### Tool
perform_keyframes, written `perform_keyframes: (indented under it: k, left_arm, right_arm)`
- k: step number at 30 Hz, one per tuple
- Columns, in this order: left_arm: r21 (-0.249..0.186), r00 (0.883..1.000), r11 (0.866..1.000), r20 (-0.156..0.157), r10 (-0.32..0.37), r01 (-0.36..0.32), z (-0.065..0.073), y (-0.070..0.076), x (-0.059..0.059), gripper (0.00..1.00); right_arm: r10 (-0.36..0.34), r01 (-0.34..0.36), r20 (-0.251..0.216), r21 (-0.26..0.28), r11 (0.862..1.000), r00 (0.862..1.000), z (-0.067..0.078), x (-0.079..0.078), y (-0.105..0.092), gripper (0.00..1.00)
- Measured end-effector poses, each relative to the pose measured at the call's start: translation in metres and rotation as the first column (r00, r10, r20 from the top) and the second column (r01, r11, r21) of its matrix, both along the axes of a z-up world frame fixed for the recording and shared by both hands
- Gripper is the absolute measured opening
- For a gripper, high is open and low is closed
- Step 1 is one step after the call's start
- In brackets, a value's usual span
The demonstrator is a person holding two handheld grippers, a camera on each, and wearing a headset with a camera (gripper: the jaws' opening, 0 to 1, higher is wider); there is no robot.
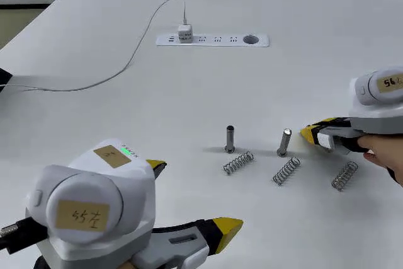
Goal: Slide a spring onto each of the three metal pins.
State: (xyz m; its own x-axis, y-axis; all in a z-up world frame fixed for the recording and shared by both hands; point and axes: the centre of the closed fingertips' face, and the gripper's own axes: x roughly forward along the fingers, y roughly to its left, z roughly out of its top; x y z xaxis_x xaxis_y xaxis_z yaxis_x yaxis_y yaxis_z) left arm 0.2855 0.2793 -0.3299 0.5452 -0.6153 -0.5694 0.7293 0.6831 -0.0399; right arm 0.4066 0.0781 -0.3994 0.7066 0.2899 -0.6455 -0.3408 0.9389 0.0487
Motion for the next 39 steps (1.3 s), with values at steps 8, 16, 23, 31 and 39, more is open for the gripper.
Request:
perform_keyframes:
  k: [8,16,23,31,39]
  left_arm:
    - [-0.025,1.000,1.000,0.010,0.001,-0.001,0.006,0.000,0.002,0.79]
    - [-0.024,1.000,1.000,0.017,-0.009,0.009,0.007,-0.003,0.001,0.79]
    - [-0.035,1.000,0.999,0.027,-0.011,0.012,0.011,-0.006,0.002,0.78]
    - [-0.045,0.999,0.999,0.037,-0.017,0.019,0.015,-0.010,-0.002,0.75]
    - [-0.048,0.999,0.999,0.041,-0.018,0.020,0.016,-0.009,-0.003,0.74]
  right_arm:
    - [0.007,-0.007,0.001,-0.013,1.000,1.000,-0.001,0.002,-0.001,0.09]
    - [-0.011,0.010,0.004,0.032,0.999,1.000,0.009,-0.002,-0.003,0.09]
    - [-0.002,0.002,0.025,0.037,0.999,1.000,0.023,-0.009,-0.005,0.09]
    - [-0.007,0.006,0.041,0.032,0.999,0.999,0.034,-0.017,-0.011,0.09]
    - [-0.014,0.012,0.054,0.023,1.000,0.998,0.045,-0.028,-0.014,0.09]
